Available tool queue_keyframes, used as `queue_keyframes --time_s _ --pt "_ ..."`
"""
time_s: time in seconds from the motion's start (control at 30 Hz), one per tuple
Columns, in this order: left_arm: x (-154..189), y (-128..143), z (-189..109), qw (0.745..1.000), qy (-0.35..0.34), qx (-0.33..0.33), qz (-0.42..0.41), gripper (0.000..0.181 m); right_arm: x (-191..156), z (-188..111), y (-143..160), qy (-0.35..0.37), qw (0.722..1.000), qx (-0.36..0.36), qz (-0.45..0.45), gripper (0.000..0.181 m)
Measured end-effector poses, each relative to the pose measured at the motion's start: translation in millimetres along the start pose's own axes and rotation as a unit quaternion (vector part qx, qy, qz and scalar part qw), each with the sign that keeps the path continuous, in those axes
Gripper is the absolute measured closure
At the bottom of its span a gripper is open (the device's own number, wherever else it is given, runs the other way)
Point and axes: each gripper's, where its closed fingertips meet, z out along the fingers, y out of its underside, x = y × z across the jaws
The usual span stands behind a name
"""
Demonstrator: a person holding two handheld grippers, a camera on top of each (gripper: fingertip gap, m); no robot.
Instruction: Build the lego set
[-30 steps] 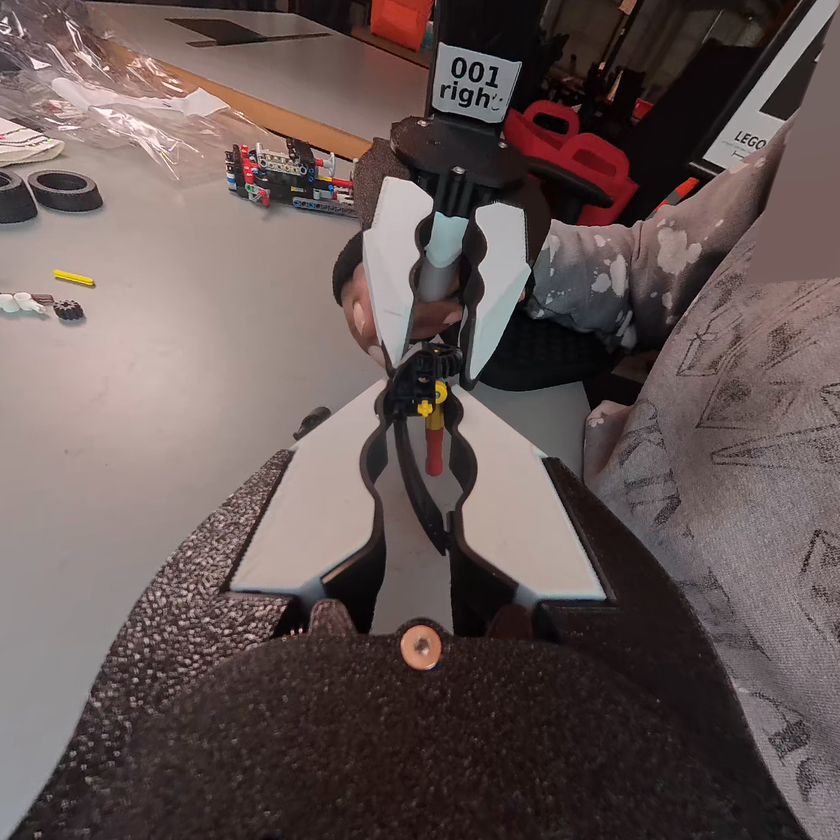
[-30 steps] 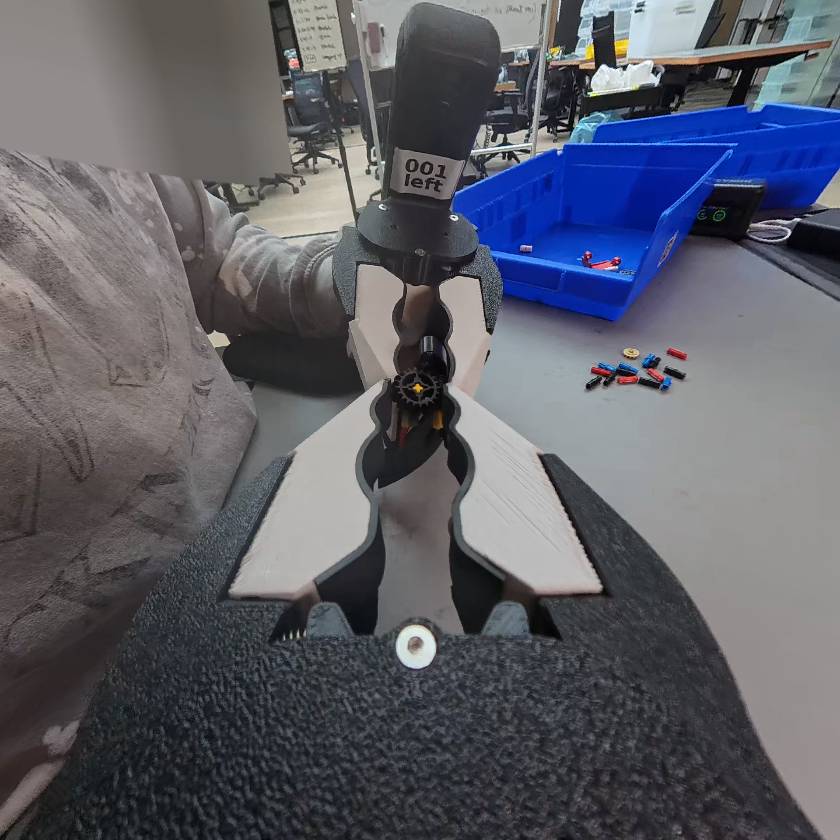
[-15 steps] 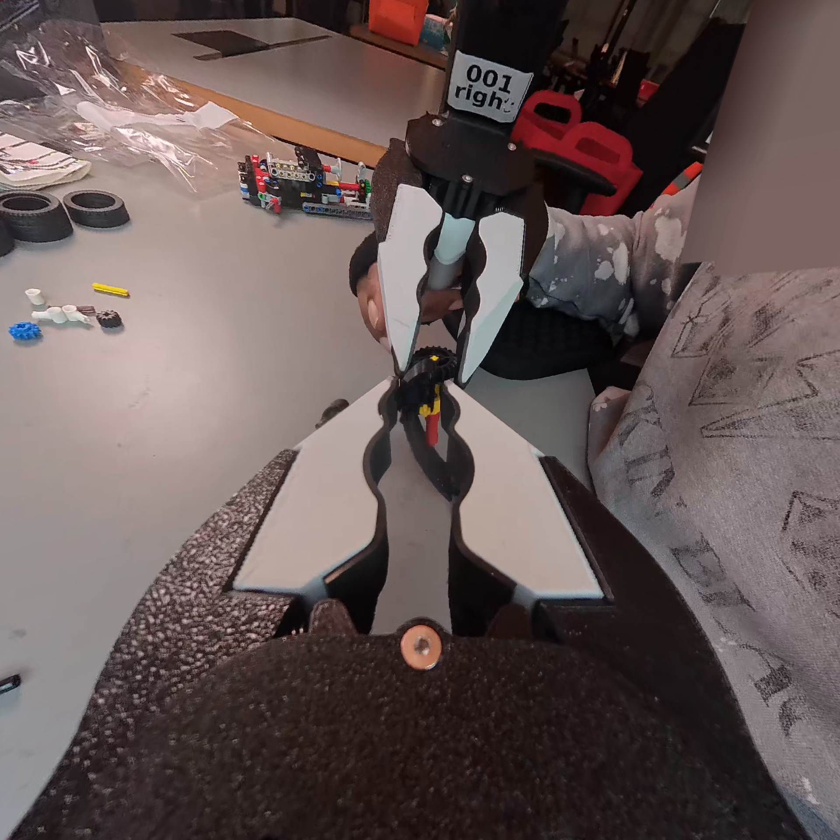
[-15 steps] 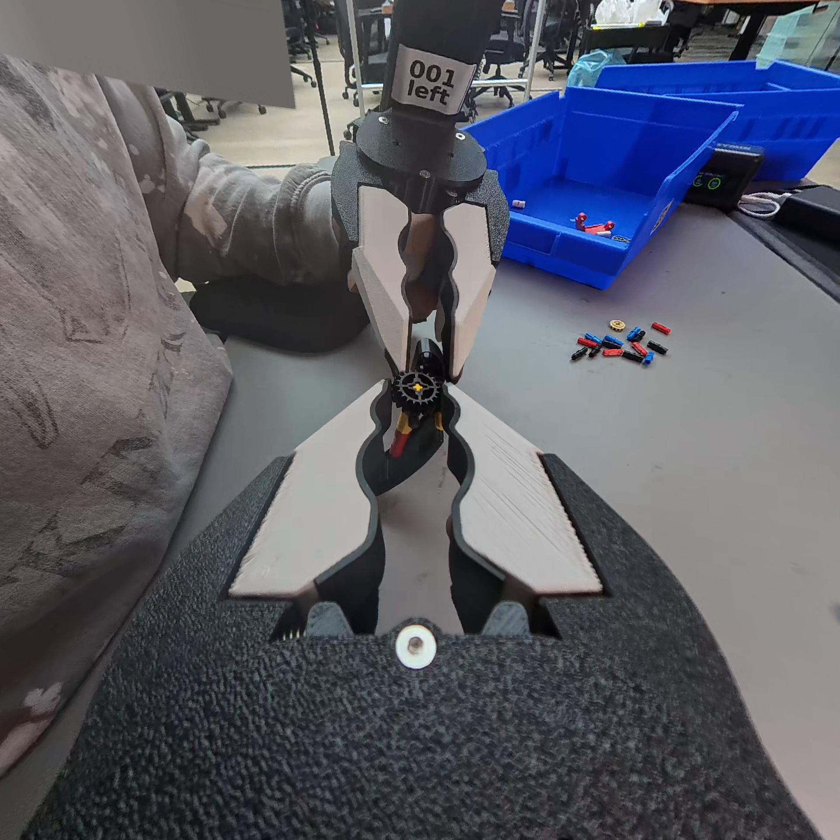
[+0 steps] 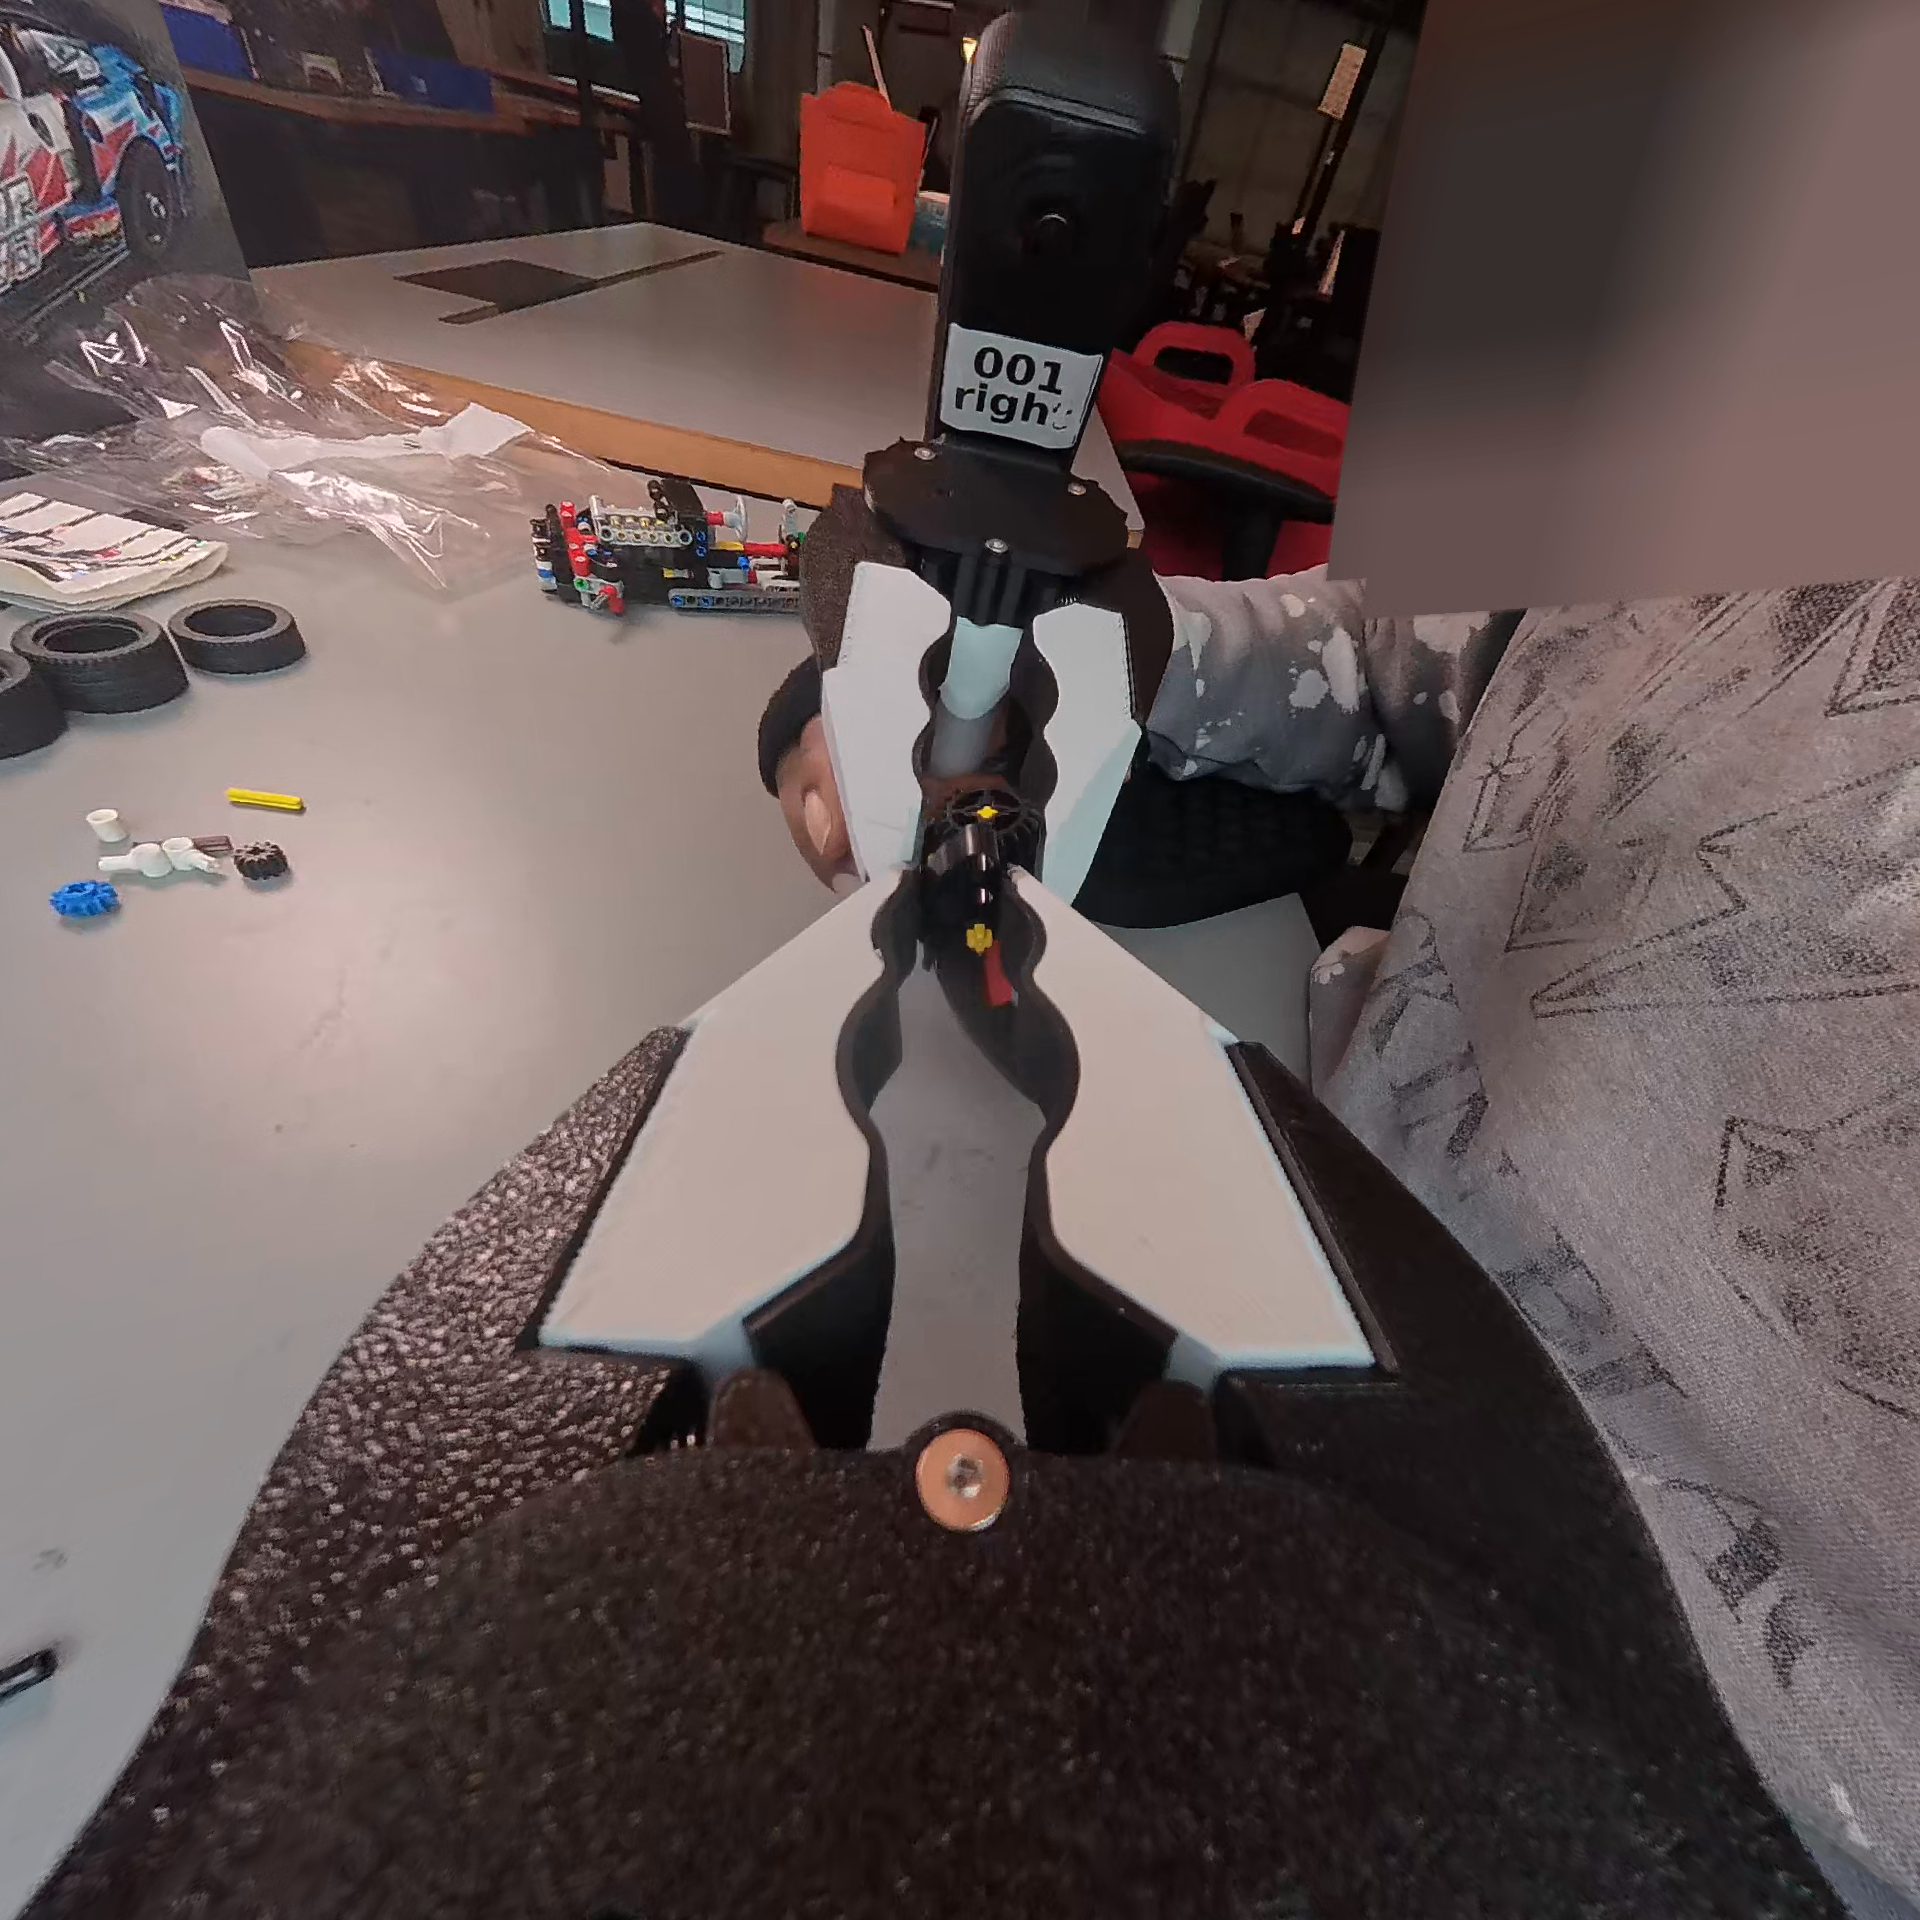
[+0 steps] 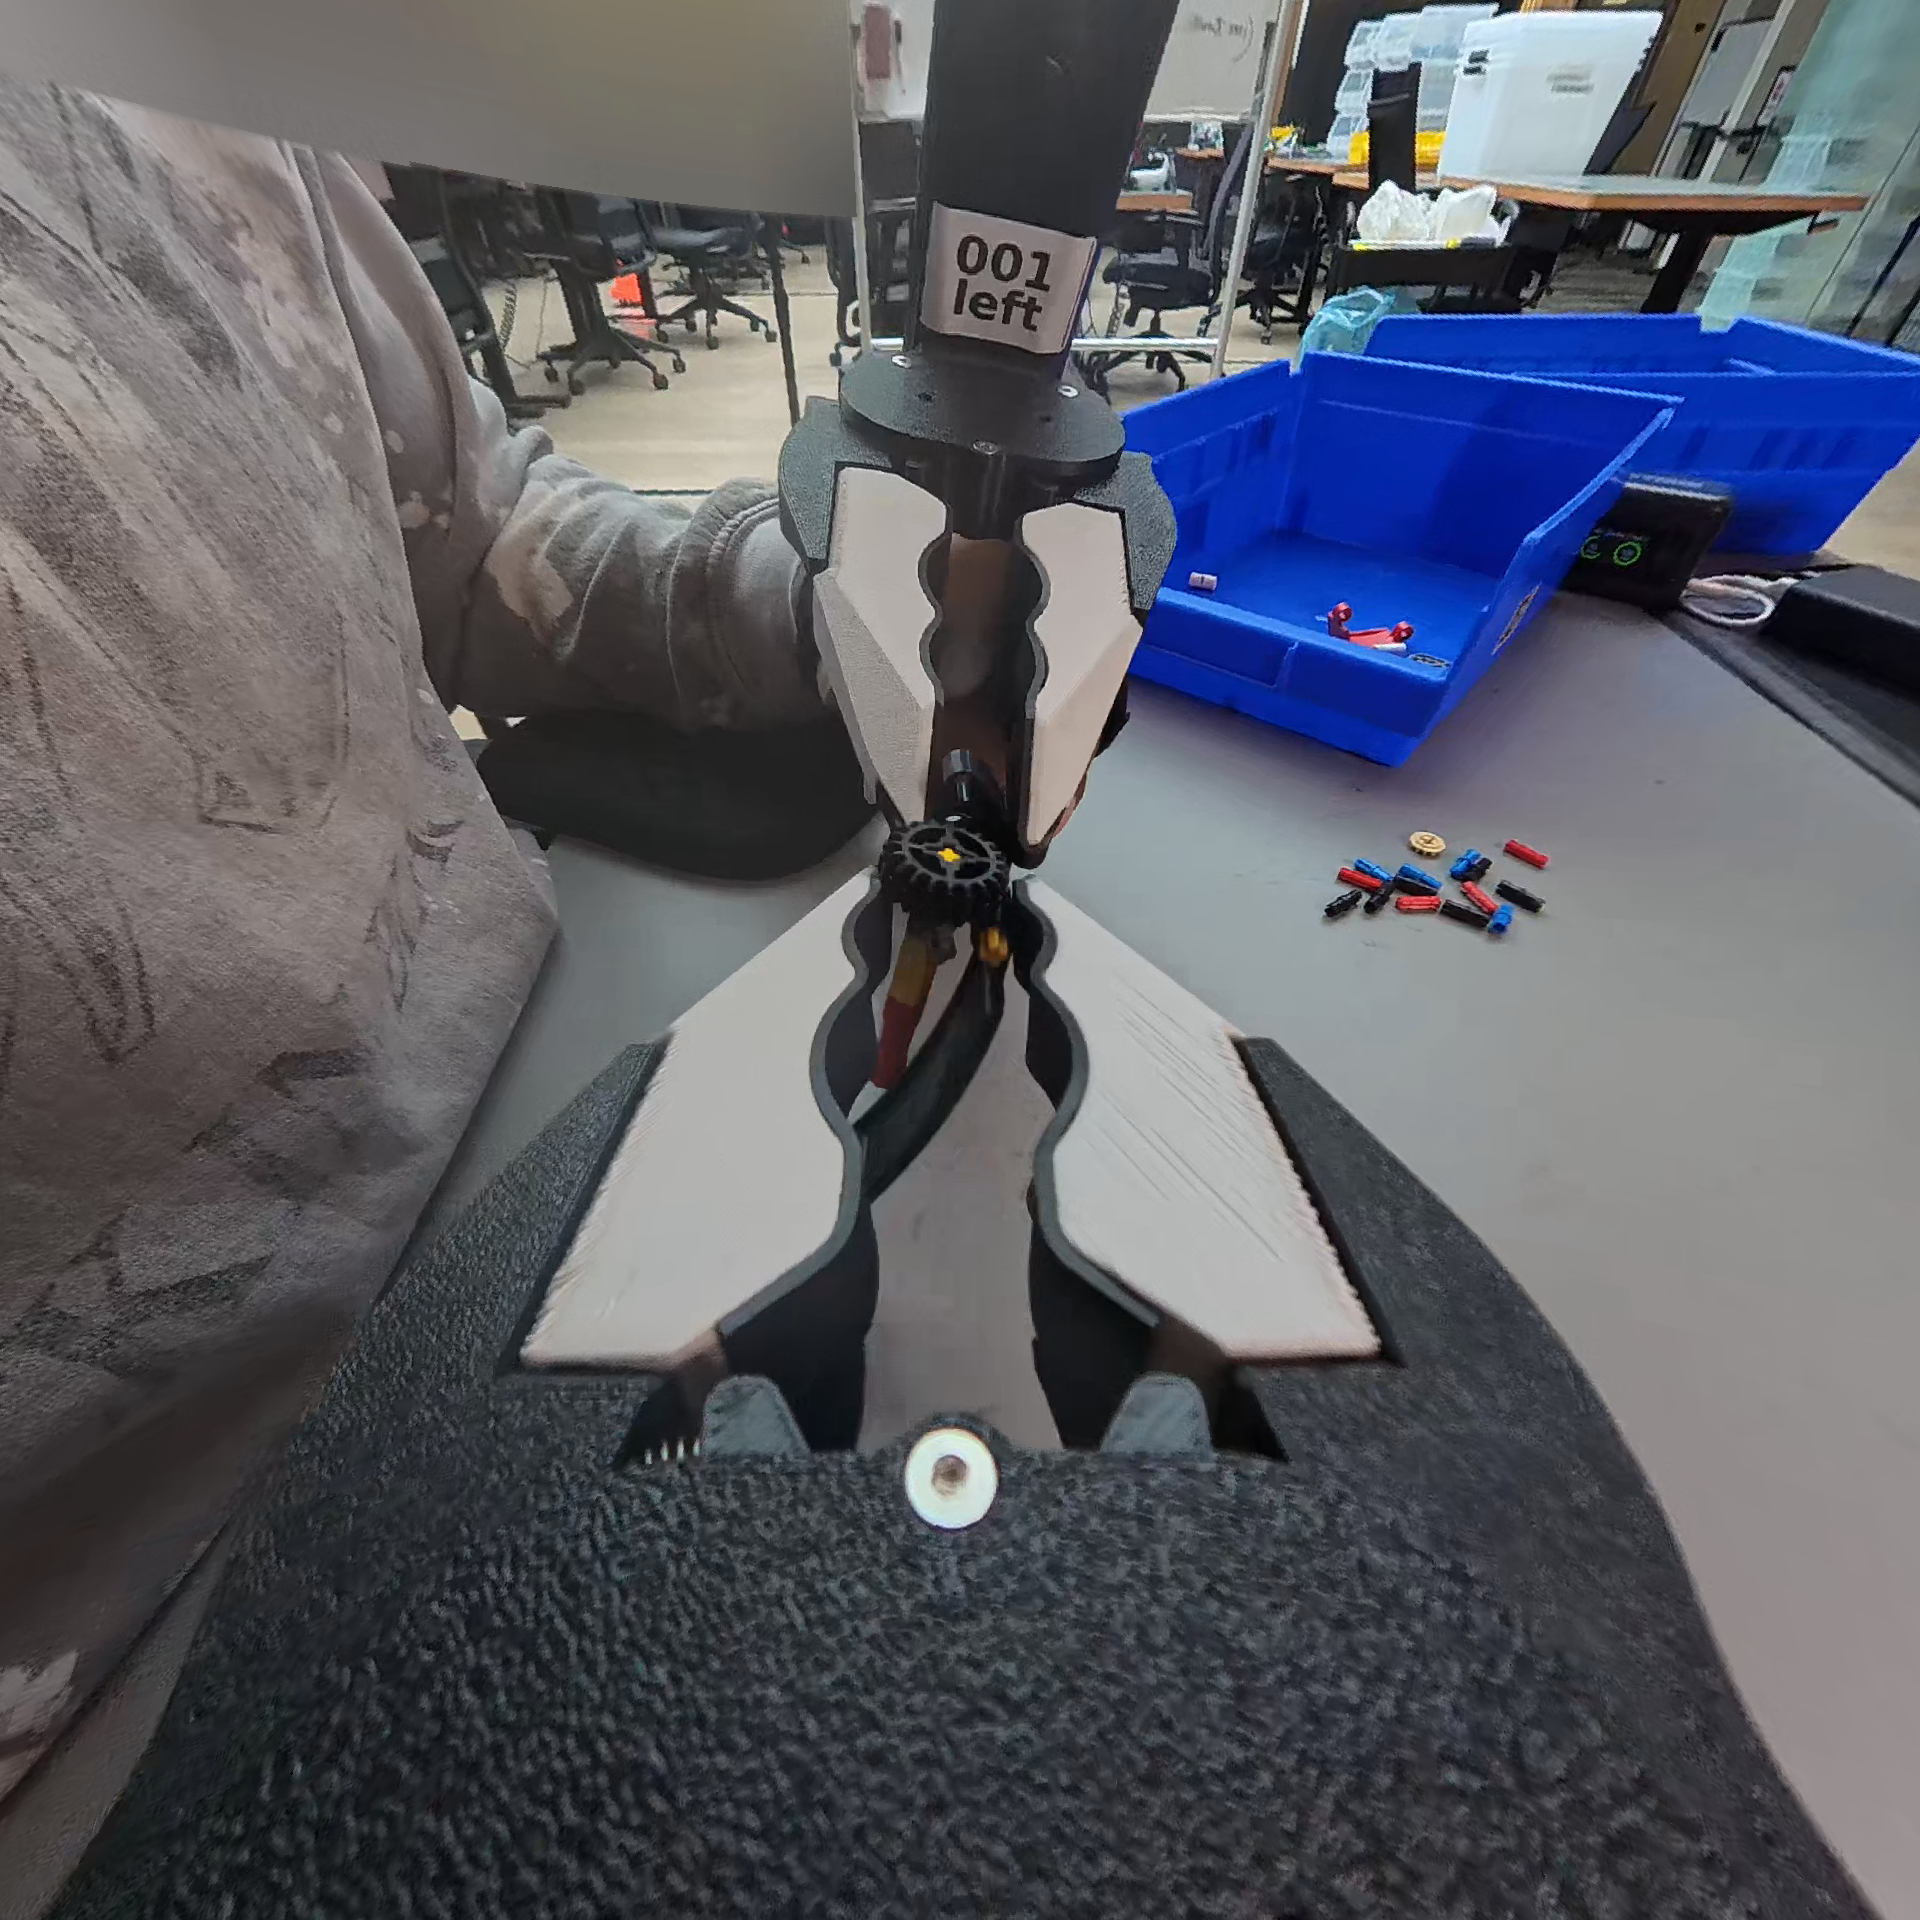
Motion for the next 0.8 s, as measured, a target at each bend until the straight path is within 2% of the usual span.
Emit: queue_keyframes --time_s 0.07,0.3,0.67,0.8 --pt "-4.7 -2.7 -4.4 1.0 -0.016 0.0 0.004 0.169 7.8 -6.5 -4.1 0.015 1.0 0.011 0.004 0.167" --pt "-4.6 -0.6 -6.6 0.999 -0.03 -0.024 0.027 0.169 6.7 -7.2 -3.3 0.014 1.0 0.009 -0.012 0.171" --pt "-2.0 4.8 -6.9 0.999 -0.015 -0.023 0.018 0.168 4.4 -2.0 1.9 0.023 0.999 -0.003 -0.025 0.159" --pt "0.8 4.4 -5.7 1.0 0.002 -0.017 -0.005 0.168 -1.0 -1.4 -0.3 0.016 0.999 0.006 -0.039 0.165"
